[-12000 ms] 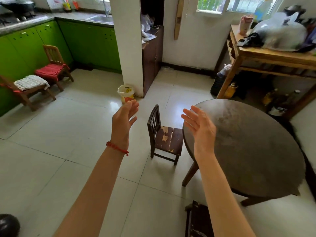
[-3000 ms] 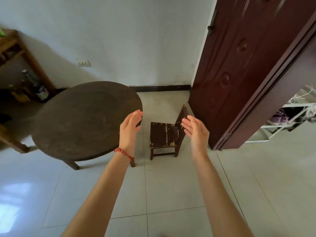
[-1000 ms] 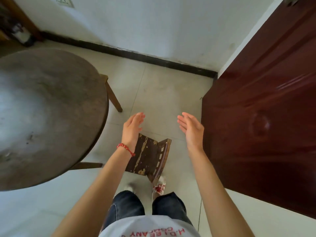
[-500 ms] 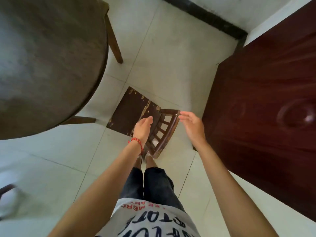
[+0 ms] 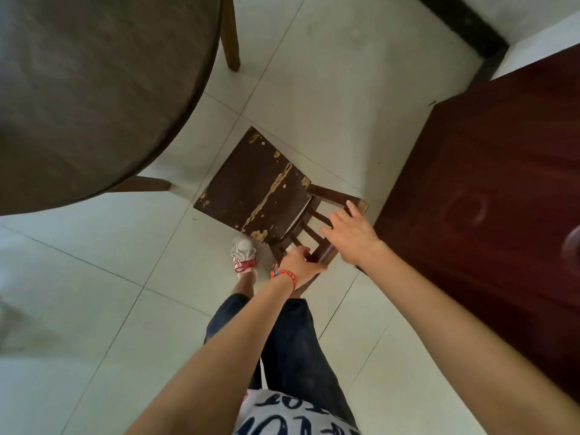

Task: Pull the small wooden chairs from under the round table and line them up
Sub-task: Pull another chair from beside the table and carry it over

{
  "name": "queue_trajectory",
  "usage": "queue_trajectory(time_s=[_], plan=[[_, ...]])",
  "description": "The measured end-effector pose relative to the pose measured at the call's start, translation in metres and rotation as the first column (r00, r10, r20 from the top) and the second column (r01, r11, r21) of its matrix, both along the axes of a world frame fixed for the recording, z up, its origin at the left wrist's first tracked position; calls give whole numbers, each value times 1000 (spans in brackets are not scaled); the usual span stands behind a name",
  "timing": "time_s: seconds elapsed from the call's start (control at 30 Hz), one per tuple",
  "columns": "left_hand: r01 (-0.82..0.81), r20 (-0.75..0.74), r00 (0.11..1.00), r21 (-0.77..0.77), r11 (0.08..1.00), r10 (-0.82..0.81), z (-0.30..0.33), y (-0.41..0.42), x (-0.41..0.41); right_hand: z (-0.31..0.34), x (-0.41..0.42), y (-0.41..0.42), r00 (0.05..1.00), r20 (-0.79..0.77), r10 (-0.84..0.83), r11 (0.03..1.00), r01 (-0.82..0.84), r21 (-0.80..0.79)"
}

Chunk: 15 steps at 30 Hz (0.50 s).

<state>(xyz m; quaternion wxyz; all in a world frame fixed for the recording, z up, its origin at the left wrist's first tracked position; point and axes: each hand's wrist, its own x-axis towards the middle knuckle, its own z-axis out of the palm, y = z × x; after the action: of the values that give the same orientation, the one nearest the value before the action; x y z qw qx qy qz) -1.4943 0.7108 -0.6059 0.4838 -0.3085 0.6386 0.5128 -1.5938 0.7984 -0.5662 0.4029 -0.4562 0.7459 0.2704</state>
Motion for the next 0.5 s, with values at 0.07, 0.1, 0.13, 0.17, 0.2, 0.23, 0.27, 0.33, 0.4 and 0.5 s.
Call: queue_trajectory(time_s=[0.07,0.1,0.13,0.17,0.2,0.23,0.27,0.33,0.4,0.5], plan=[[42,-20,999,-12,999,-42,-7,3,2,-11,-1,-2,998,0,56,998,-56,34],[66,-30,997,-16,998,-67,-8,5,2,-14,-1,-3,997,0,76,996,-76,52],[87,-36,996,-15,996,-88,-10,8,2,-19,-1,-4,995,3,98,992,-98,79],[113,-46,993,-16,994,-113,-12,10,3,-23,-1,-4,993,5,117,987,-117,109],[148,-63,987,-28,989,-150,-13,13,4,-27,0,-5,991,7,134,982,-133,131],[186,-84,978,-56,981,-191,-14,17,6,-30,-1,-4,988,10,154,978,-154,142],[208,-113,969,-96,973,-218,-14,20,9,-32,-3,-4,983,16,180,973,-181,143],[180,-166,964,-170,969,-209,-14,24,14,-35,-8,-2,970,26,240,964,-241,111],[152,-203,958,-243,958,-204,-13,25,18,-34,-9,1,959,23,282,958,-283,40],[151,-242,939,-354,923,-246,-13,19,21,-31,-11,-5,952,-12,307,950,-307,-53]])
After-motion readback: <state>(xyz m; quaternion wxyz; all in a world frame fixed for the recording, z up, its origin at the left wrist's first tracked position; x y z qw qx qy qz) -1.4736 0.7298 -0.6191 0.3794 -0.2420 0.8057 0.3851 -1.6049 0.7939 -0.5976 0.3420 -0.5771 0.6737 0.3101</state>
